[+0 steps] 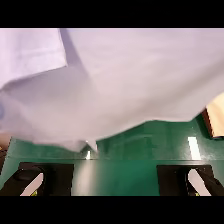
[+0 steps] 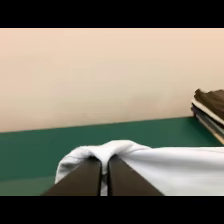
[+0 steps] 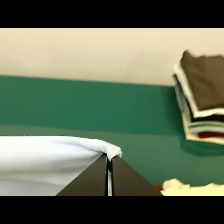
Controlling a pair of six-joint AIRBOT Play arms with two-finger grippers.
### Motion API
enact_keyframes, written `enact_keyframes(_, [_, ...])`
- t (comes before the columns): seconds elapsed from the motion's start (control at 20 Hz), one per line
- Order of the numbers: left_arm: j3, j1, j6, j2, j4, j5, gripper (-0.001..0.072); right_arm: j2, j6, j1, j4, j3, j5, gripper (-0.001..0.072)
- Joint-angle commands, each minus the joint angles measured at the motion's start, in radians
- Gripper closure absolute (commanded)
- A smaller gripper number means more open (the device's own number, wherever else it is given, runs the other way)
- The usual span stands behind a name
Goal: Fold the shirts.
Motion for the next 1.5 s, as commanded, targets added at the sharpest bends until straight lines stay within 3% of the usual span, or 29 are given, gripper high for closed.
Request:
enact_keyframes(0.0, [-0.155,0.001,-0.008,-0.103,0.051,-0.06,0.0684,-0.177,0.079,0.096,-0.039,0.055,0.175,0.0699])
enact_keyframes(0.15, [-0.338,0.001,-0.008,-0.278,0.053,-0.046,0.0684,-0.385,0.132,0.246,-0.217,0.019,0.263,0.0699])
enact_keyframes(0.35, [-0.442,0.001,-0.008,-0.556,0.051,0.015,0.0684,-0.65,0.153,0.323,-0.249,-0.122,0.264,0.0699])
enact_keyframes(0.55, [-0.442,0.001,-0.006,-0.732,0.049,0.232,0.0684,-0.846,0.129,0.326,-0.235,-0.148,0.111,0.0699])
enact_keyframes(0.75, [-0.442,0.001,-0.007,-0.772,0.05,0.431,0.0684,-0.887,0.12,0.326,-0.231,-0.148,-0.087,0.0699])
enact_keyframes(0.85, [-0.441,0.001,0.0,-0.771,0.053,0.409,0.0684,-0.869,0.103,0.325,-0.231,-0.148,-0.121,0.0699])
enact_keyframes(1.1, [-0.501,0.001,0.061,-0.765,0.062,0.058,0.0684,-0.806,0.039,0.327,-0.239,-0.205,-0.015,0.0699])
enact_keyframes(1.45, [-0.648,0.001,0.063,-0.766,0.062,0.086,0.0682,-0.695,0.039,0.326,-0.202,-0.55,-0.105,0.0696])
